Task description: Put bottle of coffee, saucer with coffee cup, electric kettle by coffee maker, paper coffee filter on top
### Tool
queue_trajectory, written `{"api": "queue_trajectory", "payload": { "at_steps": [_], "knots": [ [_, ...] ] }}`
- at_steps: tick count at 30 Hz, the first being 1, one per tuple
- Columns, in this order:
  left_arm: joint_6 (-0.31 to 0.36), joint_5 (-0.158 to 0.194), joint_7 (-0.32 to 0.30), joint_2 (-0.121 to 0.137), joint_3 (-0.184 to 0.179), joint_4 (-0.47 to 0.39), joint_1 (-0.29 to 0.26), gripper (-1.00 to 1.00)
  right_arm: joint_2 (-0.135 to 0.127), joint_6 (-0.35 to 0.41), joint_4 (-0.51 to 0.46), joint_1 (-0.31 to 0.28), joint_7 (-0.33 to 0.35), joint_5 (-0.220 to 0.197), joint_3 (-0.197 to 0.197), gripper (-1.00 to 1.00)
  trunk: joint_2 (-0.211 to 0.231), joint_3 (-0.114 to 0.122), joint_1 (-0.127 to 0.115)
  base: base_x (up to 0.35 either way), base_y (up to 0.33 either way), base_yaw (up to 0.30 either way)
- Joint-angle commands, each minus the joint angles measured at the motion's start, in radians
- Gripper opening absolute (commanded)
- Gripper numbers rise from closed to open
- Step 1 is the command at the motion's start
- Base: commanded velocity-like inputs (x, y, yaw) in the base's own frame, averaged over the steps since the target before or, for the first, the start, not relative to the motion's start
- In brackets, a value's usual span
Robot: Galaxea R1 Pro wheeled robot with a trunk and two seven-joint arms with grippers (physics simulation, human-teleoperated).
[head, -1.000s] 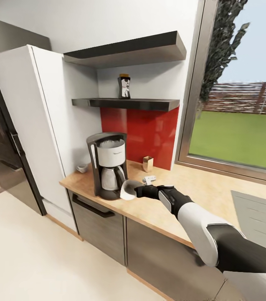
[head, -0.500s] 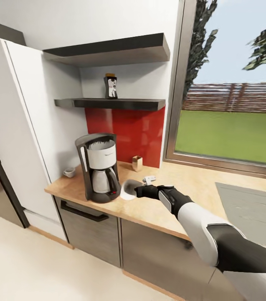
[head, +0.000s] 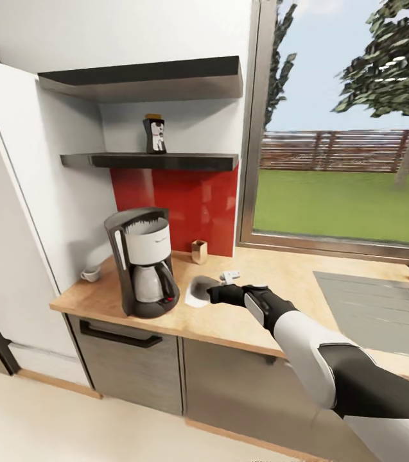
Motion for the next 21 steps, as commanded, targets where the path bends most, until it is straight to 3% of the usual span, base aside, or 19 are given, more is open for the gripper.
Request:
{"api": "queue_trajectory", "payload": {
  "at_steps": [1, 11, 21],
  "knots": [
    [0.000, 0.009, 0.001, 0.000, -0.002, -0.002, 0.001, 1.00, -0.001, 0.008, -0.002, 0.000, 0.004, -0.001, -0.005, -1.00, -0.002, -0.001, 0.001, 0.000, 0.141, -0.272],
    [0.000, 0.009, 0.001, 0.001, -0.001, -0.002, 0.001, 1.00, -0.027, 0.008, -0.001, 0.000, 0.005, -0.118, -0.005, -1.00, -0.002, 0.007, 0.001, 0.000, 0.030, -0.274],
    [0.000, 0.009, 0.001, 0.002, -0.001, -0.002, 0.001, 1.00, -0.033, 0.008, 0.000, 0.000, 0.007, -0.143, -0.005, -1.00, -0.002, 0.015, 0.001, 0.000, 0.001, -0.275]
  ]
}}
